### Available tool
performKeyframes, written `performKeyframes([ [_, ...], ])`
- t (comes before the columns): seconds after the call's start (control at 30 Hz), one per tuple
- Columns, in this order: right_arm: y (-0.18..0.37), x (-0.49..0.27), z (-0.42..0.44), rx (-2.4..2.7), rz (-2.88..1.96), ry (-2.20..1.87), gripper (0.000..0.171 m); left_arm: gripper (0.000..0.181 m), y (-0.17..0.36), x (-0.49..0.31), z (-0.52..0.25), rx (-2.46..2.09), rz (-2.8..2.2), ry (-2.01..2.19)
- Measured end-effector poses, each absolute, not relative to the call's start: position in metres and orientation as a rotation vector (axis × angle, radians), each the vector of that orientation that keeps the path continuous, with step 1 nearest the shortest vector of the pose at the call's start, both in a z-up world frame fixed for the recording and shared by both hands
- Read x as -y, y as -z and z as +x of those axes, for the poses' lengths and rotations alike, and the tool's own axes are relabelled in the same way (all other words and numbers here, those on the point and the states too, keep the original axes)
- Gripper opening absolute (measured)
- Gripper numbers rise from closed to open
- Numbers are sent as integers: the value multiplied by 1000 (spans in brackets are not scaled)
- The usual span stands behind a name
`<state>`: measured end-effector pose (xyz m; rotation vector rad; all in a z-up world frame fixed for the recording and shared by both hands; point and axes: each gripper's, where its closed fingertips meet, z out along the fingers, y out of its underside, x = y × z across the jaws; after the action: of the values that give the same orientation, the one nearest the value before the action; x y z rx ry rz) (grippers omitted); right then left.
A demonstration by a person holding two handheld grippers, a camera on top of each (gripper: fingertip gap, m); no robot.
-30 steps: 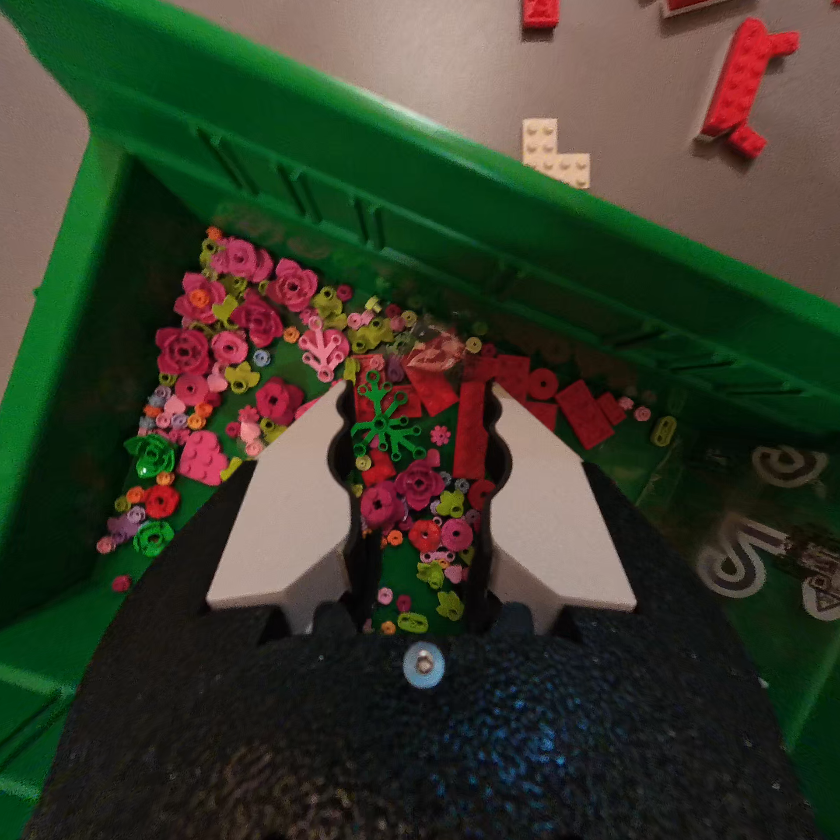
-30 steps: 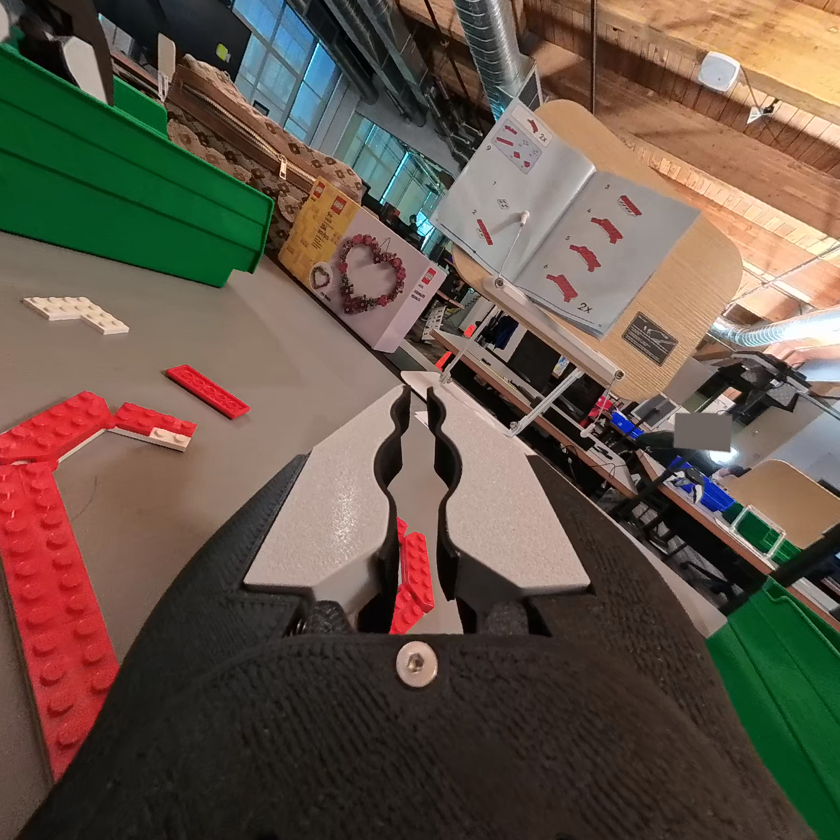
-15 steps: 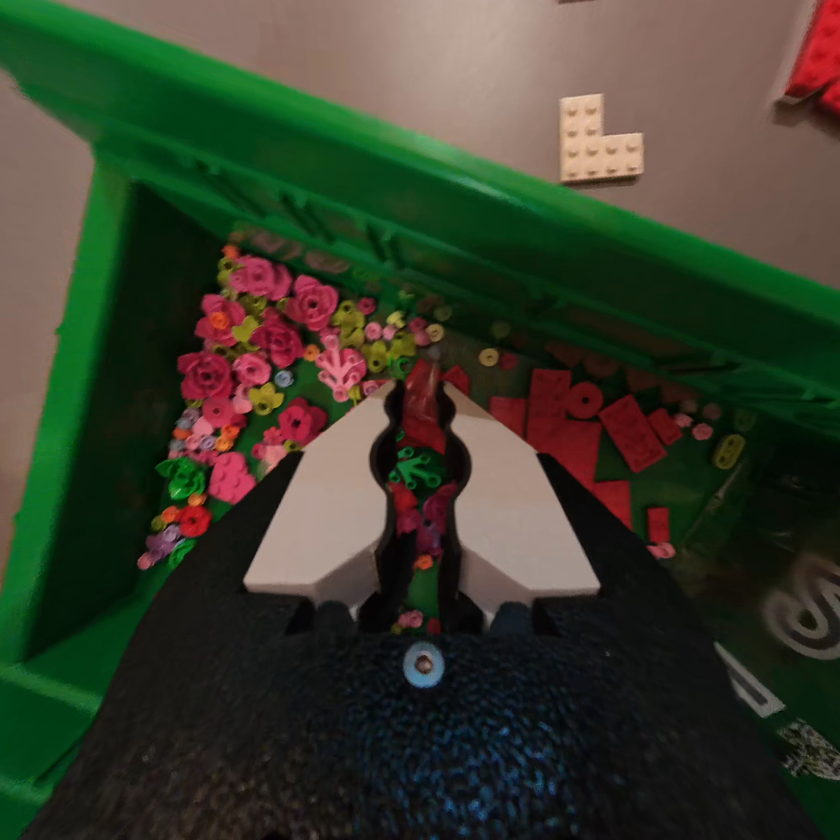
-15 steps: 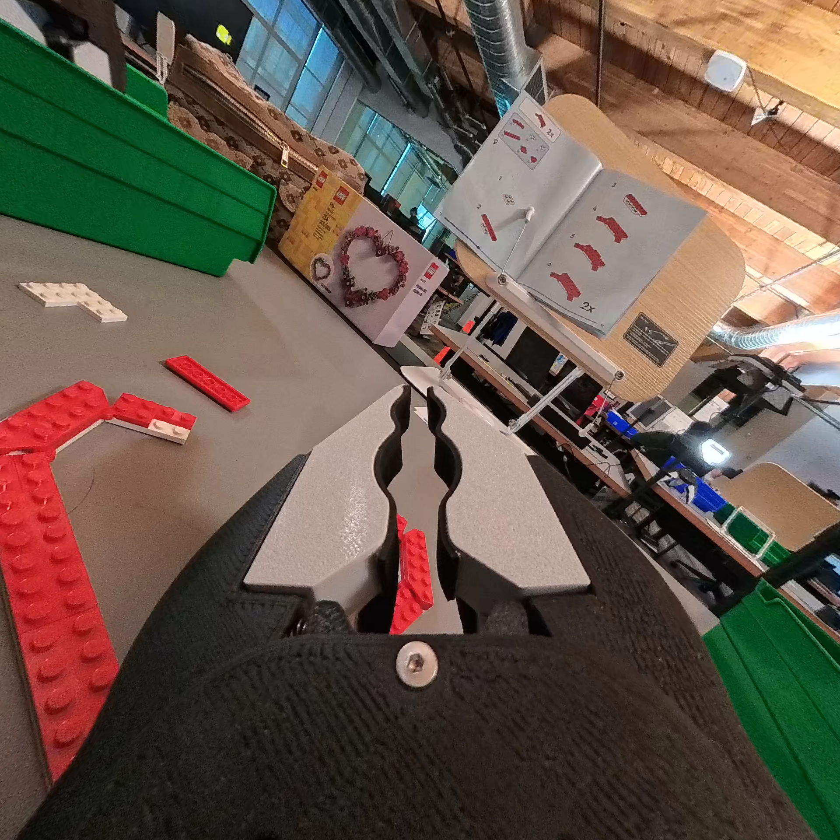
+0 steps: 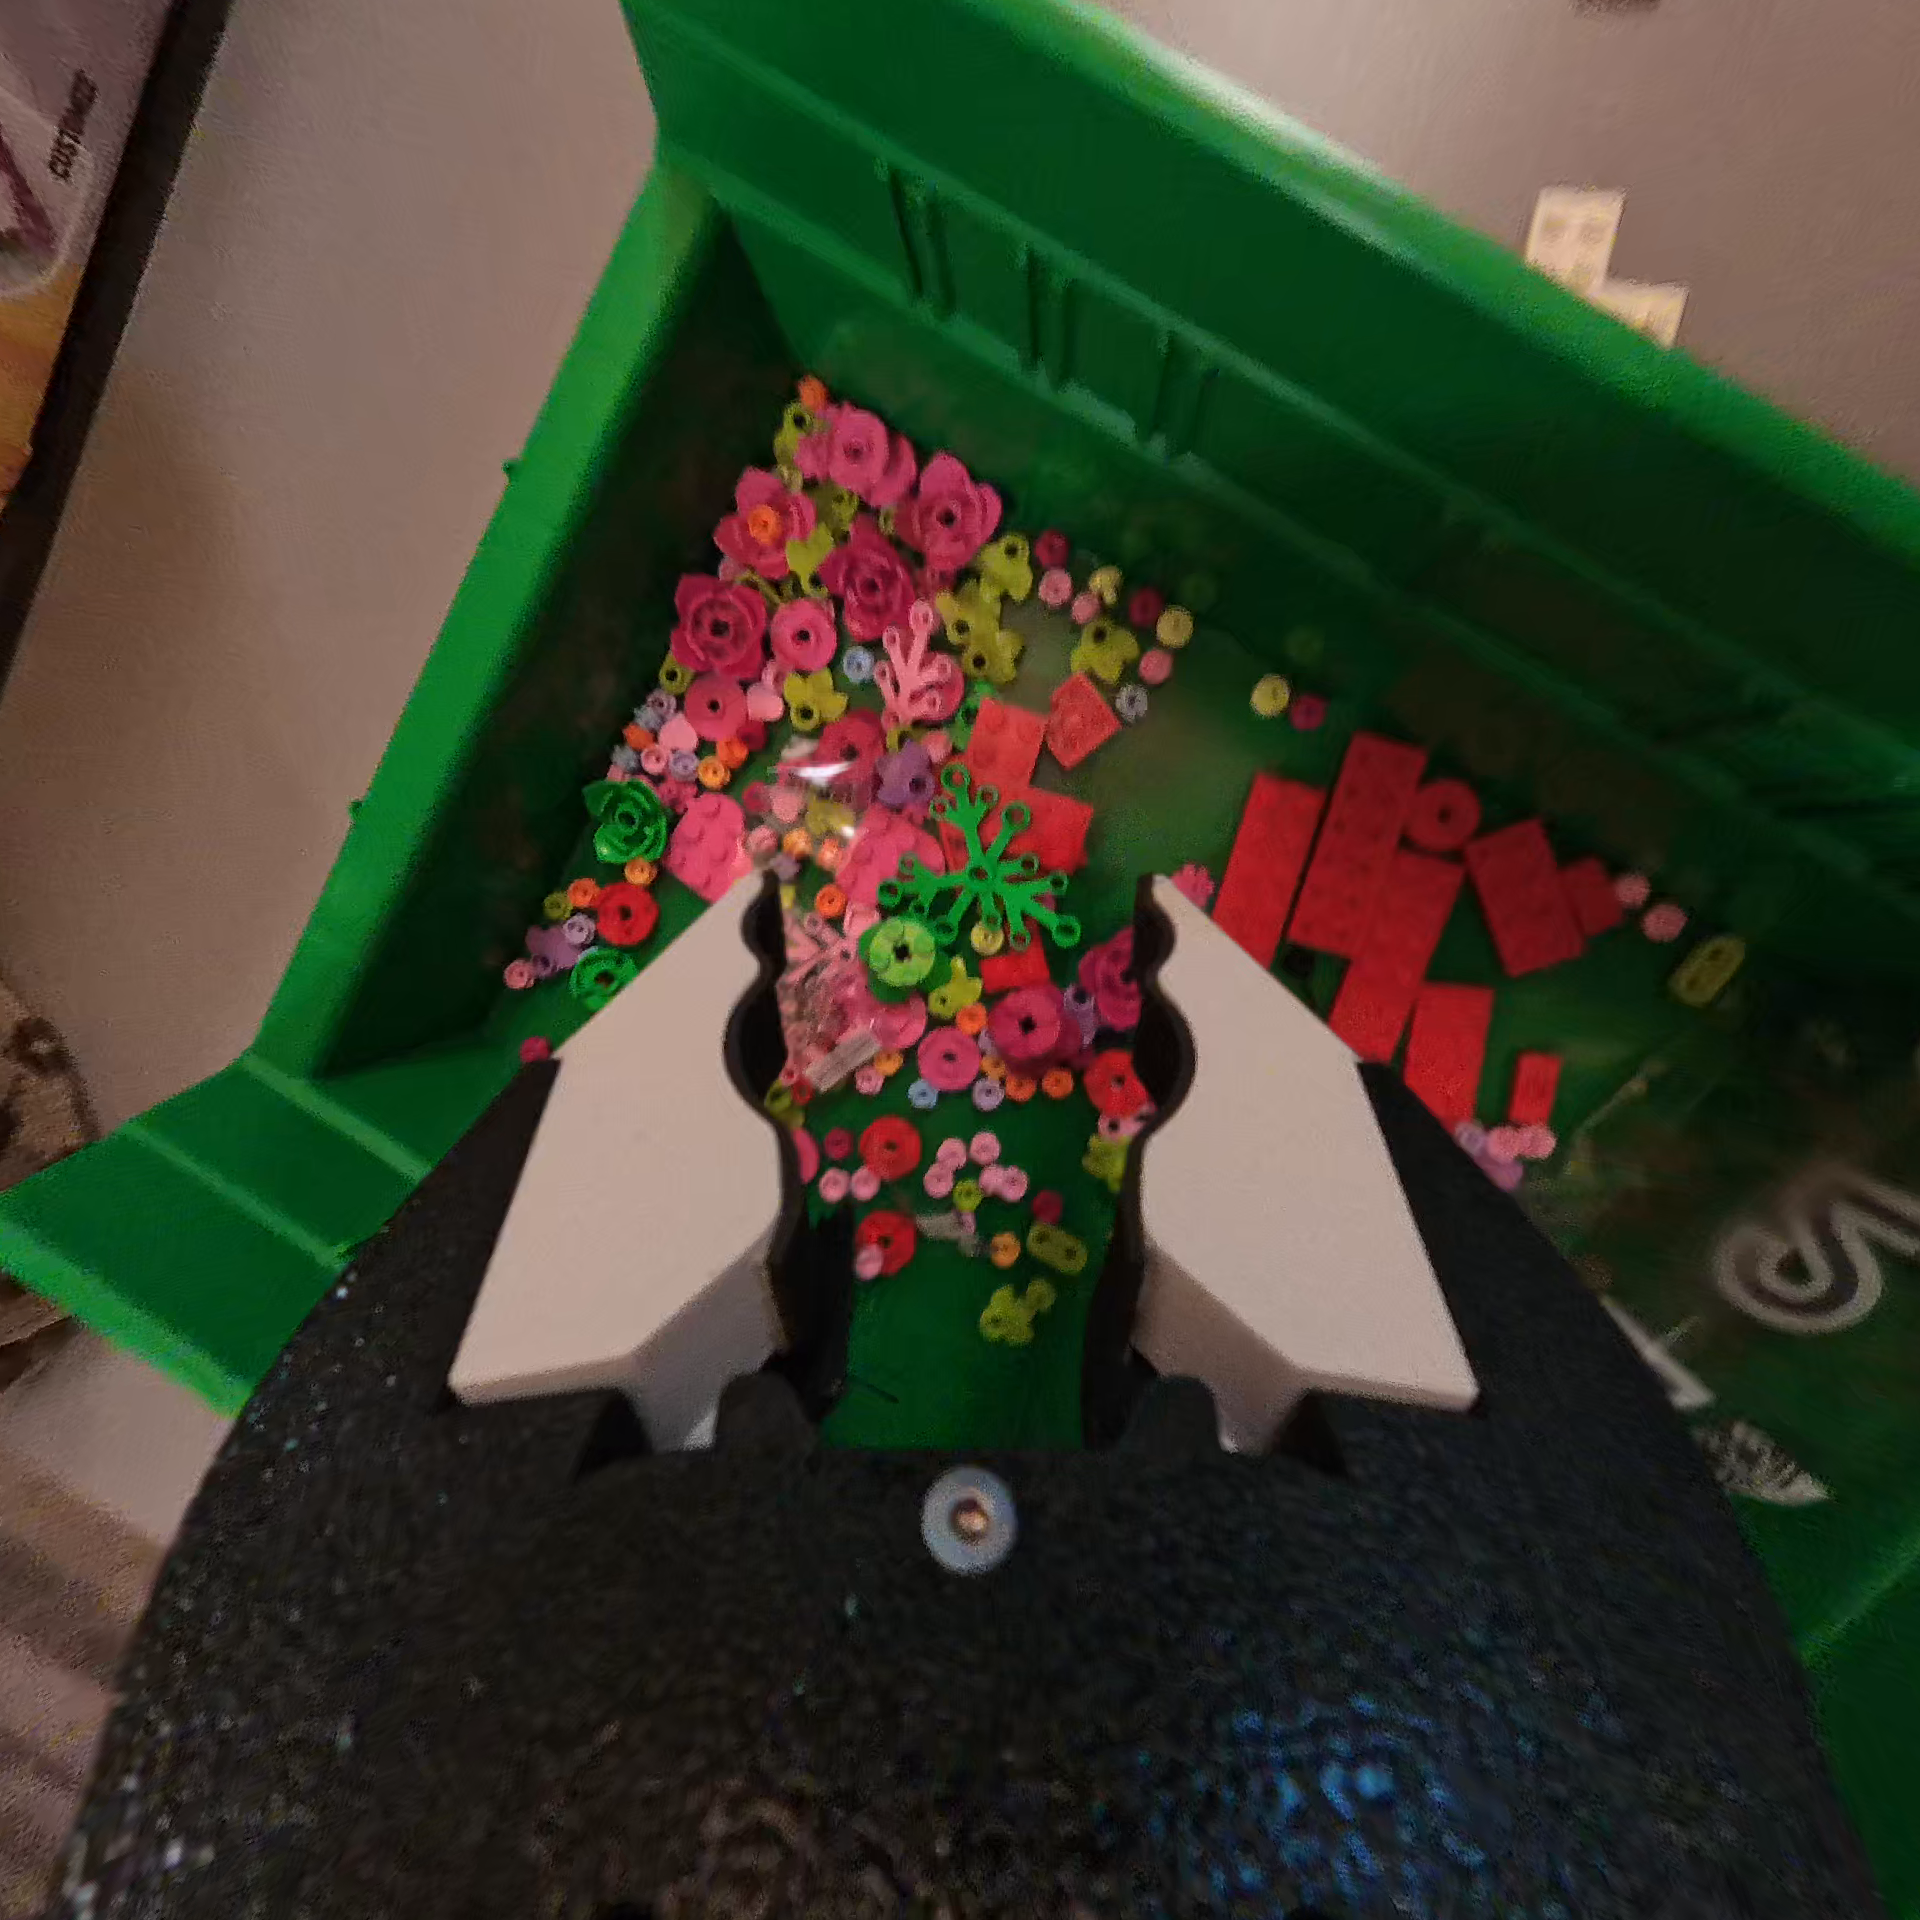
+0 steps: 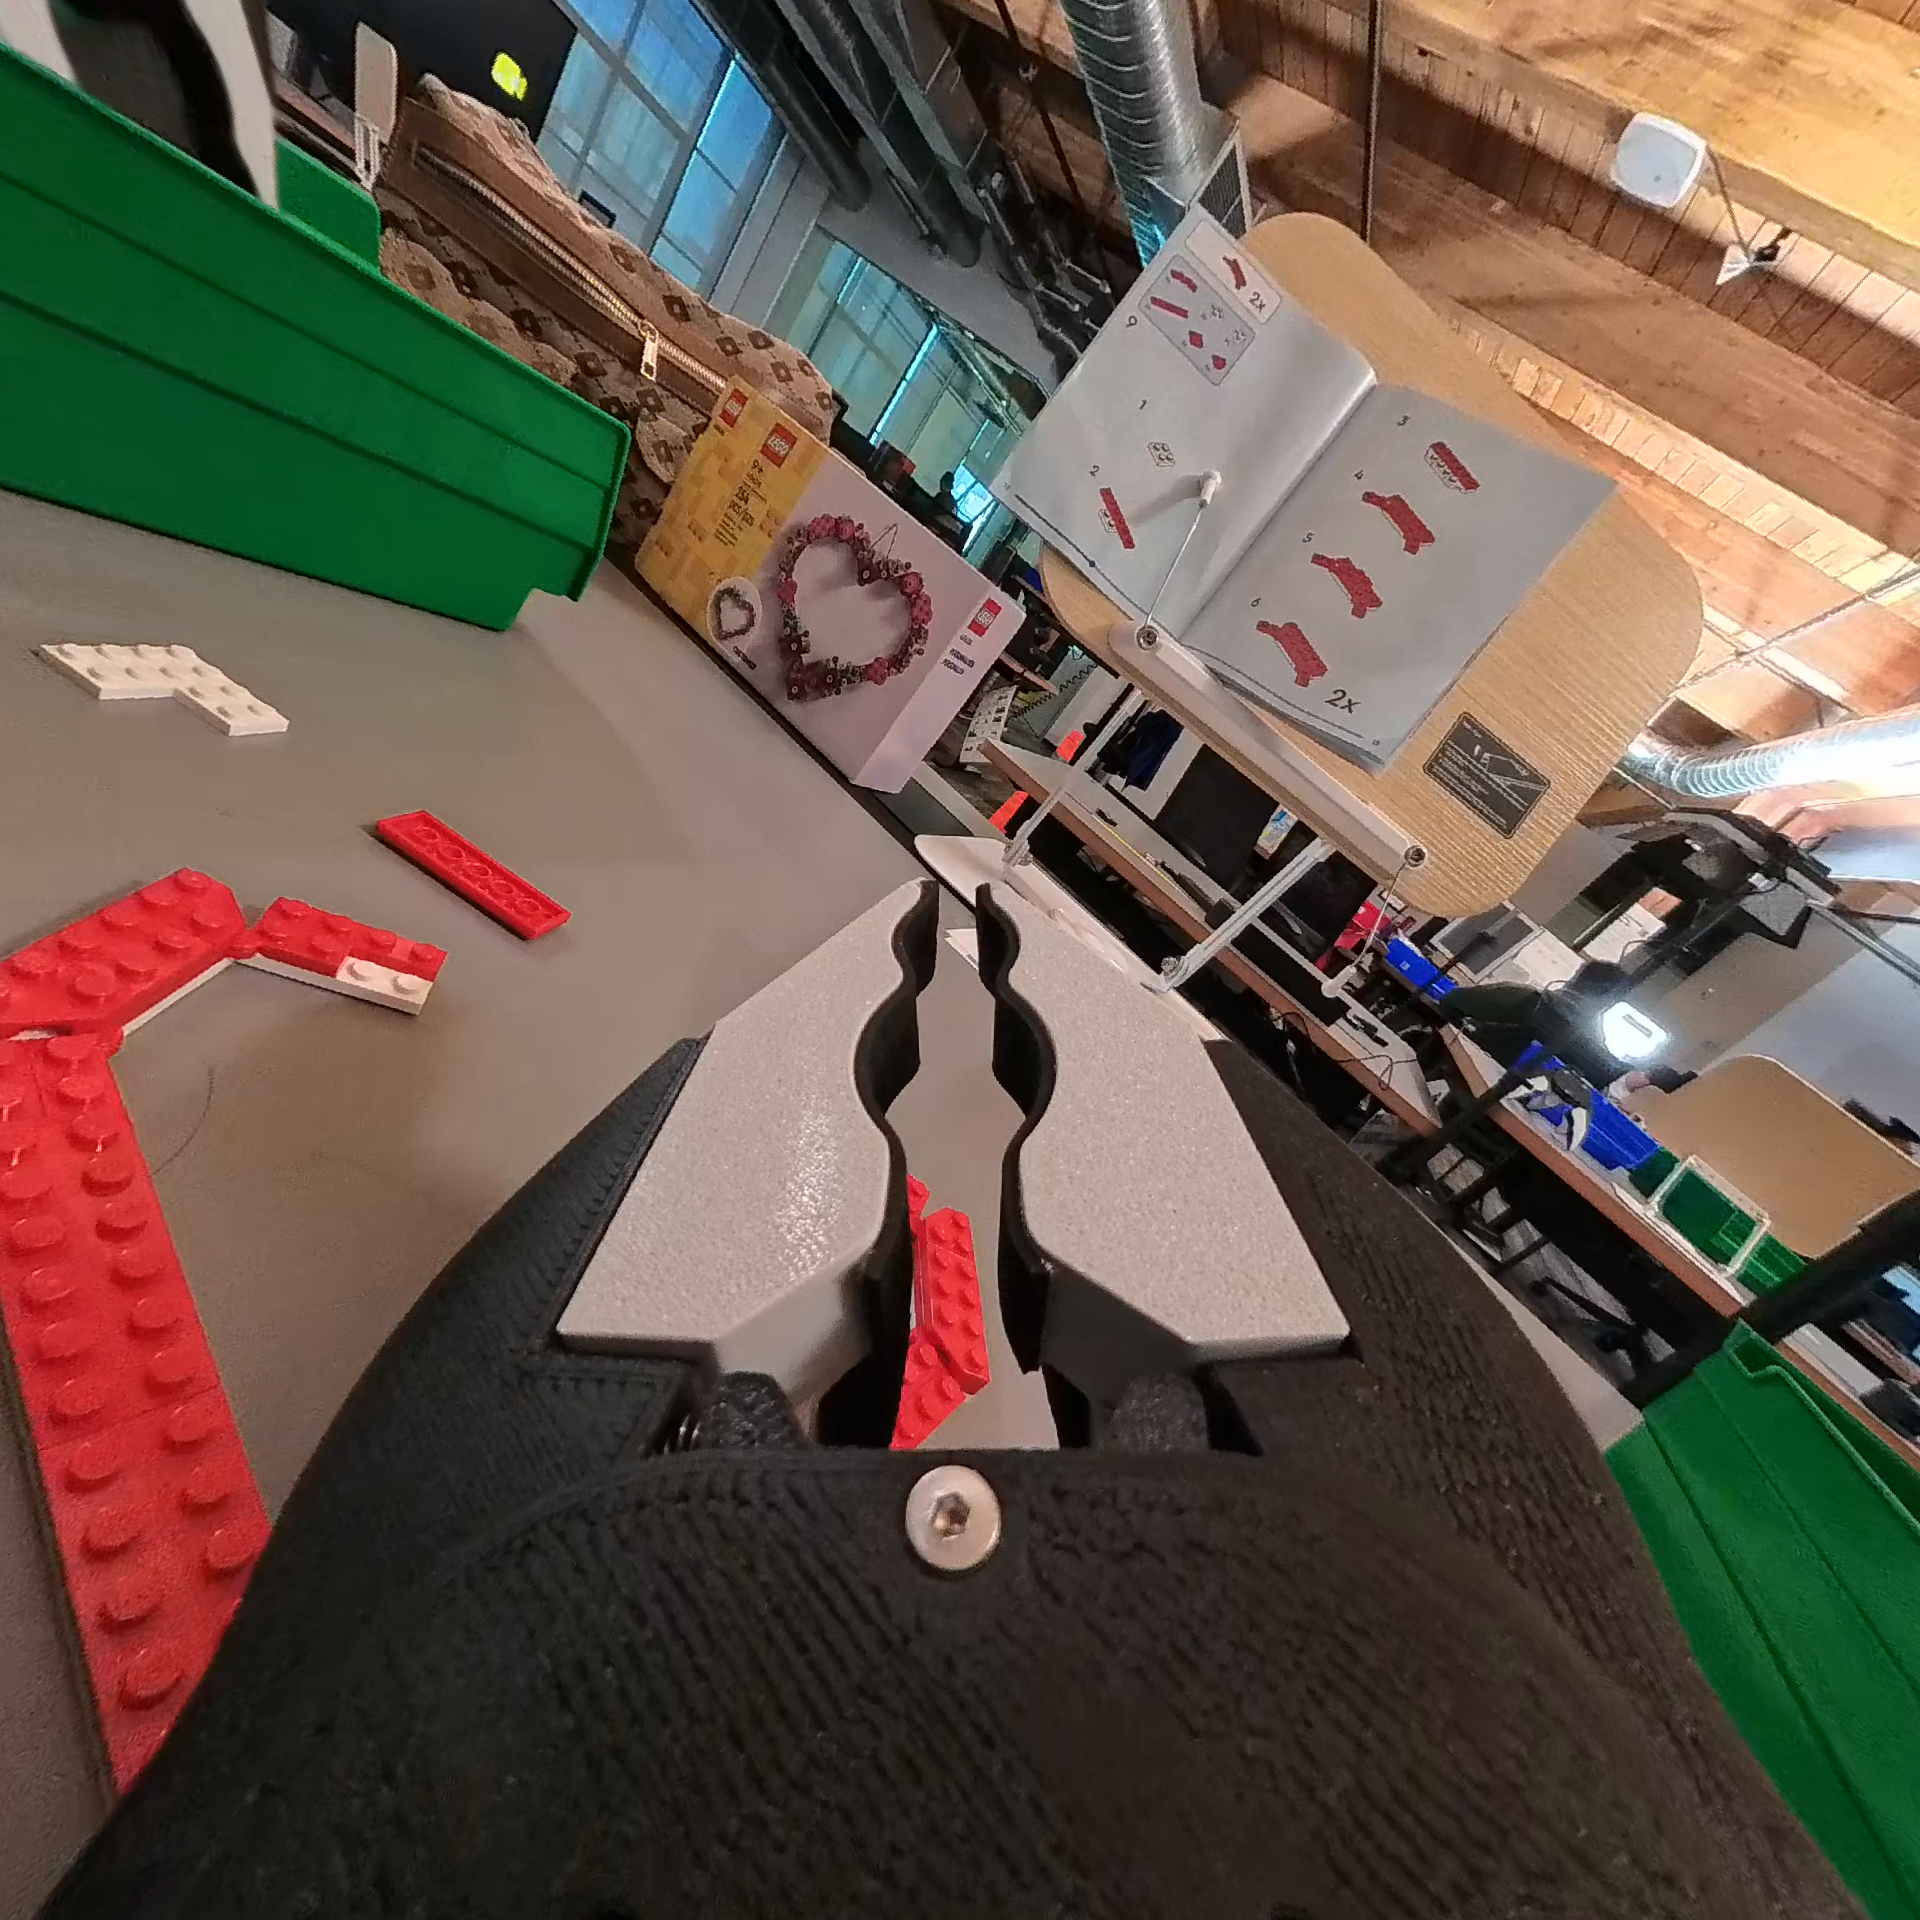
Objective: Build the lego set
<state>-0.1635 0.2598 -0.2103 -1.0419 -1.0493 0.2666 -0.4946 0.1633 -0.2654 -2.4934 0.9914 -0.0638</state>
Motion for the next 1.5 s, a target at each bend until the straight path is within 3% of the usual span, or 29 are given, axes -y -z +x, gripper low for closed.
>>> performKeyframes([
  [0.03,210,-260,-164,1050,-1042,-266,6,68,265,-159,-497,-1039,-2501,15],
  [0.17,211,-260,-164,1052,-1041,-265,5,64,260,-142,-503,-1182,-2543,-53],
  [0.27,211,-260,-164,1052,-1041,-265,5,75,268,-114,-498,-1266,-2648,99],
  [0.57,211,-260,-164,1053,-1041,-266,5,81,296,-81,-487,-1462,-2675,206],
  [0.7,211,-260,-164,1054,-1041,-264,5,113,300,-91,-485,-1460,-2630,90],
  [0.77,211,-260,-164,1052,-1041,-264,5,120,301,-94,-487,-1482,-2617,23],
  [1.5,211,-260,-164,1058,-1041,-259,5,101,293,-150,-533,-1250,-2514,-414],
])
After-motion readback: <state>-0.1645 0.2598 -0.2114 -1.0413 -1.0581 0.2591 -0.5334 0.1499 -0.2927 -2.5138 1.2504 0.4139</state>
